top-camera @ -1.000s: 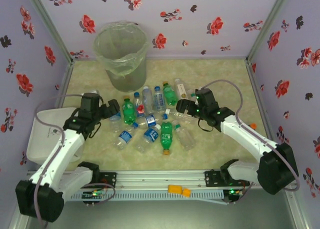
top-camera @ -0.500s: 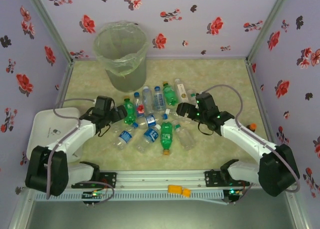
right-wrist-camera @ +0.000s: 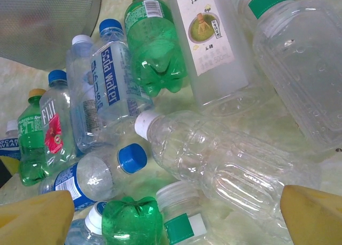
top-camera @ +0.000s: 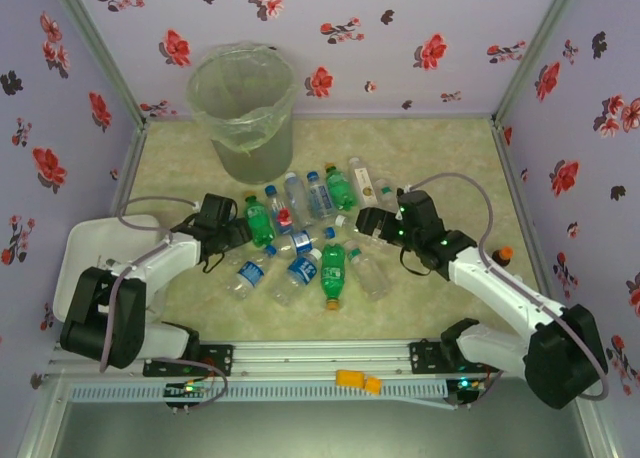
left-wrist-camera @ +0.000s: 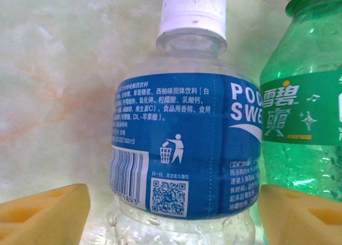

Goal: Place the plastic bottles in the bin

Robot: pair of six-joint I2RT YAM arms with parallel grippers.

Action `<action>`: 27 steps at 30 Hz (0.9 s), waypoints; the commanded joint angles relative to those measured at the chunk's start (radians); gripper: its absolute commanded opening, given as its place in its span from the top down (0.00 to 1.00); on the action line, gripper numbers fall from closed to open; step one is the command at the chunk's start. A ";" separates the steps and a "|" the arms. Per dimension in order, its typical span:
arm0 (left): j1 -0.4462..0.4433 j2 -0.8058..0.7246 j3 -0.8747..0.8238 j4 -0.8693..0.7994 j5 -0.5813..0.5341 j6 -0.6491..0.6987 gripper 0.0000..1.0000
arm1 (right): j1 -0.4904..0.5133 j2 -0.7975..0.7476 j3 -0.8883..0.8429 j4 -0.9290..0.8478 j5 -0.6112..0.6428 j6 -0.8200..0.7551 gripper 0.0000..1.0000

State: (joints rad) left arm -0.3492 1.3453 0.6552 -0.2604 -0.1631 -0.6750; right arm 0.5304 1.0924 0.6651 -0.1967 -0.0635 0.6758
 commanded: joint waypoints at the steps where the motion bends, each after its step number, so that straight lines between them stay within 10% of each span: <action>1: -0.006 0.007 -0.010 0.018 -0.047 0.007 0.23 | 0.008 -0.039 -0.042 0.082 -0.013 -0.016 0.00; 16: -0.002 0.107 0.012 0.039 -0.046 0.019 0.31 | -0.016 0.053 0.008 0.030 -0.061 0.031 0.00; 27: 0.072 -0.137 0.048 -0.035 -0.089 0.113 0.41 | -0.012 0.046 0.012 0.008 0.004 0.012 0.00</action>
State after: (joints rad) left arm -0.3145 1.2961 0.6582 -0.2714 -0.2096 -0.6231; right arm 0.5217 1.1458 0.6472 -0.1619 -0.1005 0.6891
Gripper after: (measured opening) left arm 0.600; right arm 0.996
